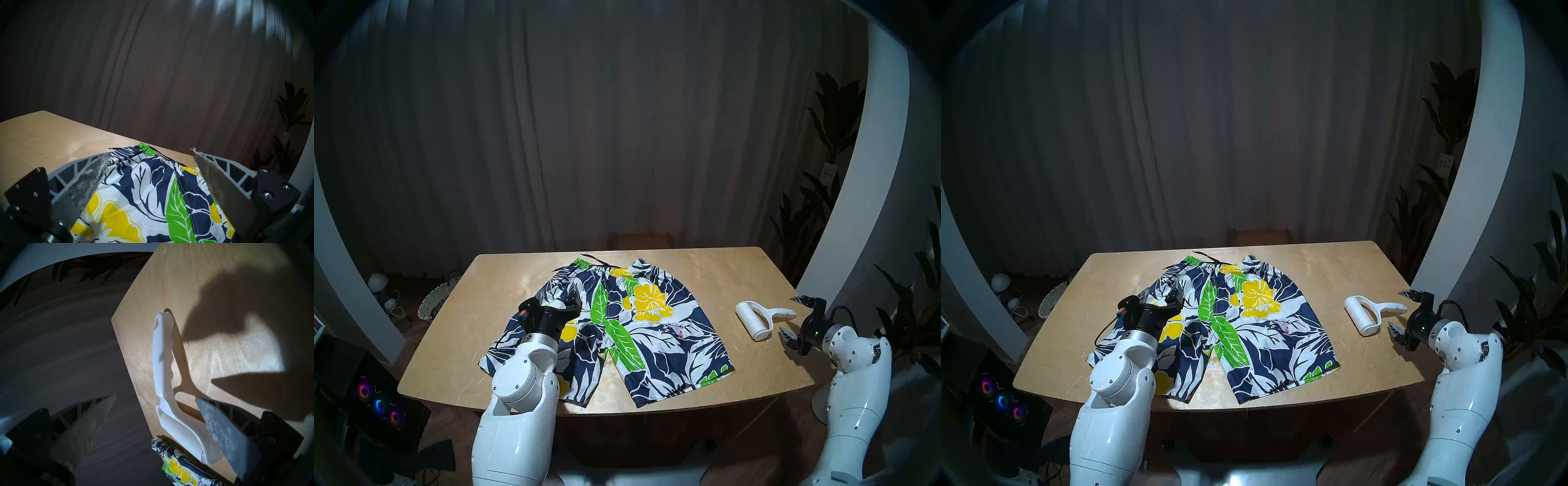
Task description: Remove lint and debris from pants with a lint roller
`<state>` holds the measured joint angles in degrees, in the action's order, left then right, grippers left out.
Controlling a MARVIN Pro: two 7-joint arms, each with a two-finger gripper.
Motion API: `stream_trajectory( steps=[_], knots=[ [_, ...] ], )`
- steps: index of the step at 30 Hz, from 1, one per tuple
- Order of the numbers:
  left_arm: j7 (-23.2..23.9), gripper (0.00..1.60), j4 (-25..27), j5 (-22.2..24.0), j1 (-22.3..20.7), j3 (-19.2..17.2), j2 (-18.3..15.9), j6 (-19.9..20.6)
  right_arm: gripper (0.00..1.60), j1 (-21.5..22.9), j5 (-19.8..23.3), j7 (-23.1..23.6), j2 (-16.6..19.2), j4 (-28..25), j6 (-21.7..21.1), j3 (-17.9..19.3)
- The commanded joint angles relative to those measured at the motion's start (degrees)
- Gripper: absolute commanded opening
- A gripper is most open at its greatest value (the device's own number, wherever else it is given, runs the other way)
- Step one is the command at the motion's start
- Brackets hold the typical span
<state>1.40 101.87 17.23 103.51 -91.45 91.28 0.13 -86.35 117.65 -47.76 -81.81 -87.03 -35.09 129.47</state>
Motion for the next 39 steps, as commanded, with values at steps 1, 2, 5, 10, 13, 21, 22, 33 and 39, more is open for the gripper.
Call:
stream_trajectory(
  steps=[1, 2, 5, 10, 13, 21, 22, 33, 39],
  knots=[
    [-0.1, 1.6, 1.3, 0.0, -0.6, -0.1, 0.2, -1.0, 1.6, 5.8, -2.1, 2.5, 2.9, 5.1, 0.1, -1.8],
    [-0.1, 1.6, 1.3, 0.0, -0.6, -0.2, 0.2, -1.1, 1.6, 6.1, -2.8, 3.0, 3.1, 5.8, 0.2, -2.1],
    [-0.5, 1.6, 1.3, -0.1, -0.6, -0.4, 0.2, -1.0, 1.6, 7.0, -4.0, 4.2, 3.5, 8.0, 0.2, -2.6],
    [-0.2, 1.6, 1.2, 0.7, -0.5, -0.8, 0.2, -1.2, 1.6, 8.2, -4.7, 5.5, 3.8, 10.9, 0.6, -2.8],
    [-0.8, 1.6, 1.3, 0.5, -0.2, -1.0, 0.5, -1.3, 1.6, 9.1, -5.7, 6.5, 4.6, 13.2, 0.6, -3.3],
    [-1.6, 1.6, 1.3, 0.1, 0.1, -1.1, 0.8, -1.2, 1.6, 11.8, -9.2, 9.5, 7.6, 20.7, 0.1, -5.8],
    [-1.7, 1.6, 1.3, 0.1, 0.1, -1.0, 0.8, -1.2, 1.6, 11.9, -9.3, 9.6, 7.8, 21.3, 0.2, -5.9],
    [-3.8, 1.6, 1.0, -0.8, 0.0, -0.2, 1.1, -1.7, 1.6, 13.6, -11.2, 11.4, 10.1, 29.0, -2.9, -9.9],
    [-4.7, 1.6, 1.0, -0.9, 0.0, -0.1, 1.2, -1.9, 1.56, 13.3, -11.3, 11.6, 10.3, 29.7, -3.6, -10.6]
  ],
)
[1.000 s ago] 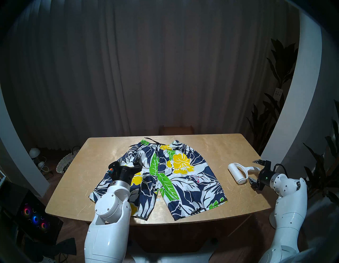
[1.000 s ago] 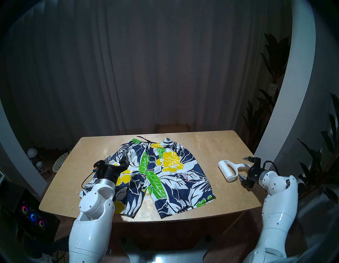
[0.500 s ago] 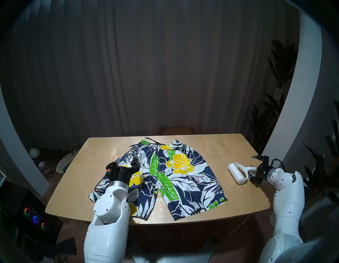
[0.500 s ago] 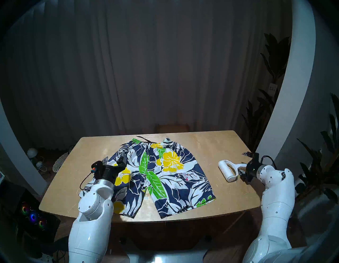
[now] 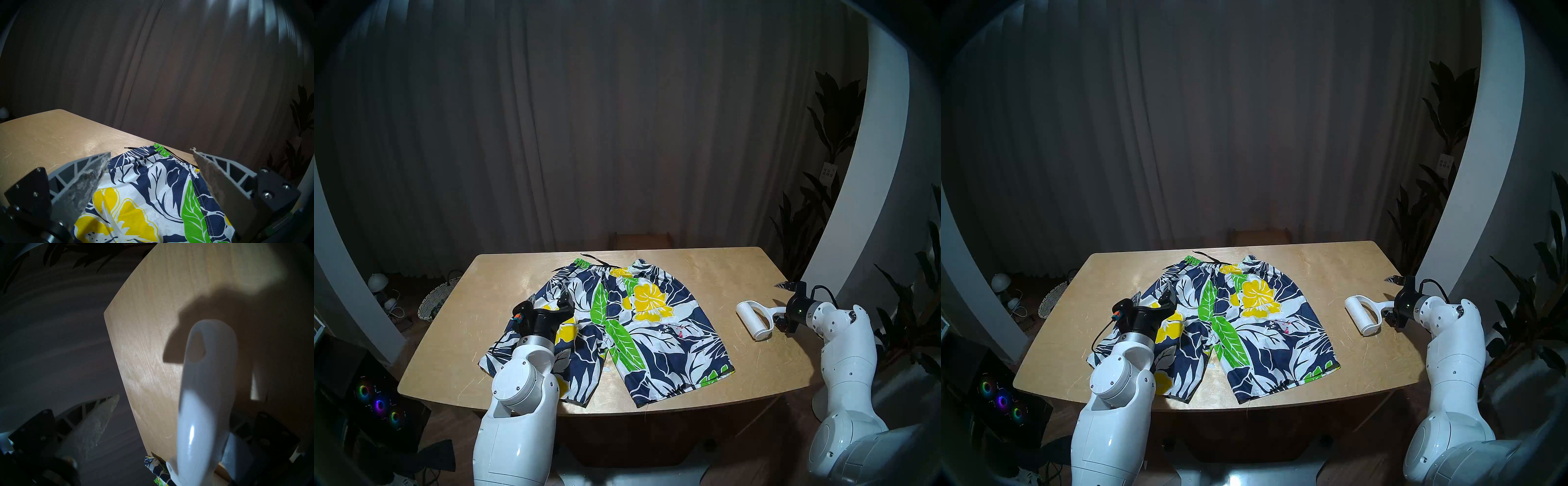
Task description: Remove lint and debris from pants with a lint roller
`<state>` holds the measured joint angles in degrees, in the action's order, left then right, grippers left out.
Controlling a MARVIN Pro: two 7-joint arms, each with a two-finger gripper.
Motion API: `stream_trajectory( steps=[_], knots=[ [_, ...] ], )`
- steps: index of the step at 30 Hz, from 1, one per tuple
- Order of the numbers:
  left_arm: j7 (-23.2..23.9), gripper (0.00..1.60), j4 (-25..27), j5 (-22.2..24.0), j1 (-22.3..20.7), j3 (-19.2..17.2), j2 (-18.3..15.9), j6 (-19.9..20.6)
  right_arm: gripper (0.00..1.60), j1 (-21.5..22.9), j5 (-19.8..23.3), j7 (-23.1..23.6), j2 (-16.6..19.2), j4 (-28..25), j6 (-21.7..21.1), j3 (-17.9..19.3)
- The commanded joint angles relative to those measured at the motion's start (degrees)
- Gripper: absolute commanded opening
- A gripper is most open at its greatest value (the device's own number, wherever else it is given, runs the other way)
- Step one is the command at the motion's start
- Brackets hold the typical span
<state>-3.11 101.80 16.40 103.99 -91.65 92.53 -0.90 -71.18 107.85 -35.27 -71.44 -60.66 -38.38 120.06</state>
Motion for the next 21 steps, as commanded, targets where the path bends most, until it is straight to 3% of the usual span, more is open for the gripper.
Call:
stream_trajectory(
  steps=[1, 2, 3, 5, 6, 11, 15, 21],
  knots=[
    [-0.3, 1.6, 1.0, -0.1, -0.5, 0.1, 0.0, -0.8, 1.22, -2.0, -1.5, -0.9, 0.0, 3.4, -0.4, -1.3],
    [-0.3, 1.6, 1.0, 0.0, -0.4, 0.1, 0.0, -0.9, 1.02, -2.2, -1.6, -0.9, 0.0, 3.4, -0.4, -1.3],
    [-0.4, 1.6, 0.9, 0.0, -0.4, 0.1, 0.0, -0.9, 0.67, -2.3, -1.6, -0.8, 0.1, 3.5, -0.5, -1.3],
    [-0.6, 1.6, 0.8, 0.1, -0.3, 0.1, 0.0, -1.1, 0.16, -2.7, -1.5, -1.1, 0.1, 3.2, -0.3, -1.1],
    [-0.6, 1.6, 0.8, 0.1, -0.2, 0.1, 0.0, -1.1, 0.0, -2.9, -1.4, -1.2, 0.1, 3.0, -0.4, -1.0],
    [-0.8, 1.6, 0.9, 0.2, 0.1, 0.1, 0.1, -1.3, 0.0, -4.2, -0.1, -1.7, -0.6, 0.7, -0.6, -0.1],
    [-0.7, 1.6, 1.2, 0.5, 0.6, -0.1, 0.2, -1.8, 0.0, -5.3, 2.9, -3.1, -2.3, -4.9, -1.3, 1.9],
    [-0.6, 1.6, 2.1, 0.7, 1.1, 0.0, 0.2, -2.3, 0.0, -3.2, 4.2, 2.4, -4.2, -9.8, -1.8, 3.0]
  ],
)
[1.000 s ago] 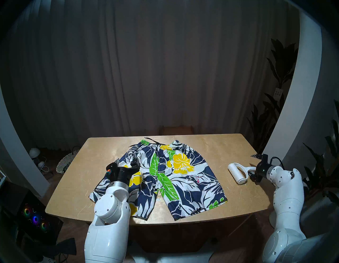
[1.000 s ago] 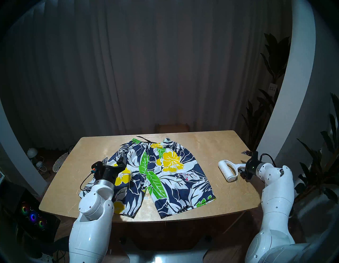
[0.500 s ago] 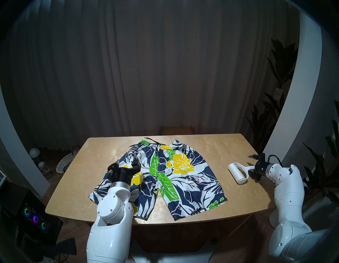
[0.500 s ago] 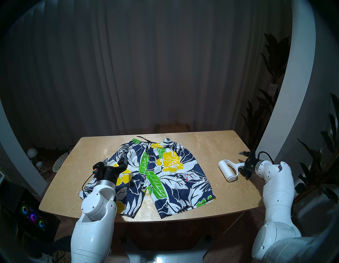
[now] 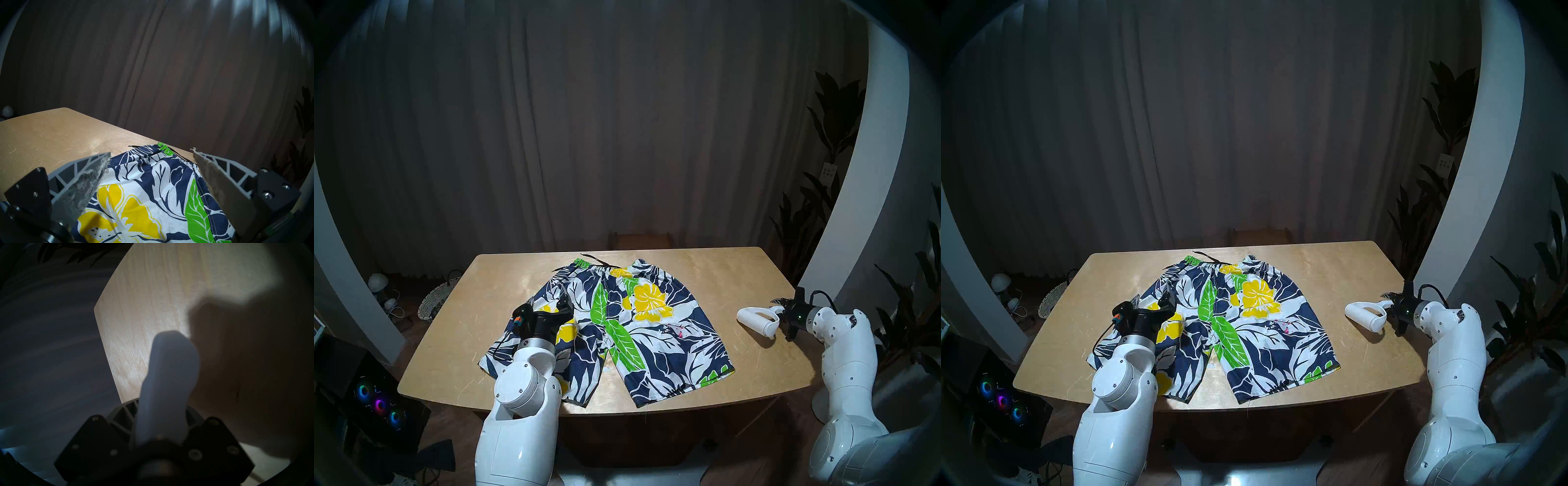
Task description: Remove lint and debris from pants with a lint roller
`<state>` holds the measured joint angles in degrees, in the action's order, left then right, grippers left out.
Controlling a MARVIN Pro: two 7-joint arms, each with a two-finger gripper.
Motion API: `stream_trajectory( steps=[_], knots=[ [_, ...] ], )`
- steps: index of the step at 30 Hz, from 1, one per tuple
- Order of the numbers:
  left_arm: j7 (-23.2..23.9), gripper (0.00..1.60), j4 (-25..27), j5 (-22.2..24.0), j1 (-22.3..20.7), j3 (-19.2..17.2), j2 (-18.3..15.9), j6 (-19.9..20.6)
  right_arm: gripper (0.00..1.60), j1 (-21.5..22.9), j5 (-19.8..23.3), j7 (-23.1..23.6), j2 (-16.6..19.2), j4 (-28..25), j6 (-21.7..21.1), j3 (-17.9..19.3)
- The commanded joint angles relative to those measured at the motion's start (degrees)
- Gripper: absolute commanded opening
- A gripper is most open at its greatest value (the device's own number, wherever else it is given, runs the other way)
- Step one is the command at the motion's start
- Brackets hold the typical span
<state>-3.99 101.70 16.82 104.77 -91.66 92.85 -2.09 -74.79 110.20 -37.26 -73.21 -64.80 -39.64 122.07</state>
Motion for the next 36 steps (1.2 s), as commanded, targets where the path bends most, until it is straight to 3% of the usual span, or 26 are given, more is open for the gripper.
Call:
stream_trajectory(
  steps=[1, 8, 16, 21, 29, 36],
  knots=[
    [0.2, 1.6, 2.5, 0.3, 0.3, 0.0, -0.2, -1.1, 0.0, 0.8, 2.1, 4.7, -2.5, -6.2, -1.0, 0.9],
    [-0.3, 1.6, 5.3, 0.5, 1.3, 0.3, -0.2, -0.9, 0.0, 1.8, 4.1, 8.3, -5.2, -11.9, -3.4, 0.1],
    [1.3, 1.6, 7.2, -1.1, 3.7, 3.1, -0.9, -0.1, 0.0, 0.5, 4.8, 9.8, -9.1, -16.2, -7.2, -4.4],
    [2.7, 1.6, 7.9, -2.9, 4.5, 4.9, -2.6, 0.6, 0.0, -1.3, 4.8, 10.7, -13.6, -20.2, -8.1, -8.9],
    [3.4, 1.6, 6.7, -10.5, 6.0, 7.4, -6.9, 1.2, 0.0, -5.2, 3.5, 11.4, -17.9, -25.9, -7.6, -13.7],
    [3.6, 1.6, 5.2, -18.1, 6.7, 11.1, -9.4, 3.2, 0.0, -9.8, 0.8, 11.8, -18.9, -30.8, -5.2, -16.0]
  ],
)
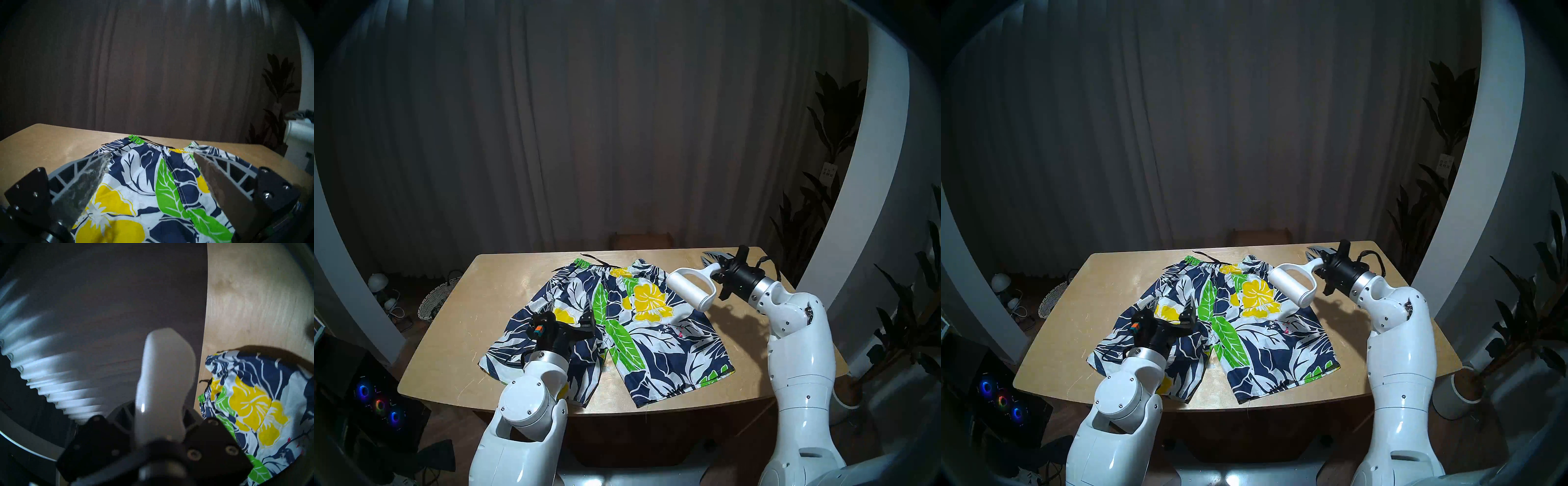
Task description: Remove lint and debris from pants with a lint roller
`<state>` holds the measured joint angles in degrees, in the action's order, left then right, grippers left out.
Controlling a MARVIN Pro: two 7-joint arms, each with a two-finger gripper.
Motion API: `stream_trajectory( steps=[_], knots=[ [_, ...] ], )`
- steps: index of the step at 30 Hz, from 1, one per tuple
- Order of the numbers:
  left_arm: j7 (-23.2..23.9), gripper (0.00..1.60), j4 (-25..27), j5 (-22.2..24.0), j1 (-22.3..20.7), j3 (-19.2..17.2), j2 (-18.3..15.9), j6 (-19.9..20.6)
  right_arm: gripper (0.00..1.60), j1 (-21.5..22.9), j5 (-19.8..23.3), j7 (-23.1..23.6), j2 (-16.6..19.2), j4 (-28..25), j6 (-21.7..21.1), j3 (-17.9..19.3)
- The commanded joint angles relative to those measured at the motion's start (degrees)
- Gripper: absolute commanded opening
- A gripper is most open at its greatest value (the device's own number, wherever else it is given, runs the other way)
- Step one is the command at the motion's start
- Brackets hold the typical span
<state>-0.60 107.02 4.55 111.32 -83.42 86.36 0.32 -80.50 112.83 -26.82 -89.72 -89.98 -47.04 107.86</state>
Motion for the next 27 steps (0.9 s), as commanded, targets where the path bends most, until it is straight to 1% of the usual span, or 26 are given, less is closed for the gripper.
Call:
stream_trajectory(
  steps=[1, 4, 5, 7, 16, 27],
  knots=[
    [0.2, 1.6, -0.3, -6.8, 0.0, 3.3, -3.1, 1.0, 0.0, -4.8, -2.5, 1.5, -2.7, -6.3, 2.6, -2.1],
    [0.2, 1.6, -0.9, -7.9, -0.3, 4.0, -3.2, 1.3, 0.0, -5.6, -3.3, 1.5, -2.8, -6.4, 3.4, -2.6],
    [0.1, 1.6, -1.1, -9.6, -0.6, 4.7, -3.6, 1.7, 0.0, -6.5, -4.1, 1.9, -2.5, -7.4, 4.3, -3.4],
    [0.0, 1.6, -1.5, -10.8, -1.0, 5.3, -3.8, 2.0, 0.0, -7.2, -4.8, 2.0, -2.5, -7.7, 5.1, -4.0],
    [-1.7, 1.6, -3.3, -18.7, -3.4, 7.9, -5.3, 3.6, 0.0, -10.7, -9.1, 3.4, -2.6, -10.5, 10.7, -6.7],
    [-5.5, 1.6, -7.2, -28.1, -7.3, 11.2, -6.1, 5.1, 0.0, -14.1, -14.3, 6.1, -2.5, -13.5, 19.5, -10.9]
  ],
)
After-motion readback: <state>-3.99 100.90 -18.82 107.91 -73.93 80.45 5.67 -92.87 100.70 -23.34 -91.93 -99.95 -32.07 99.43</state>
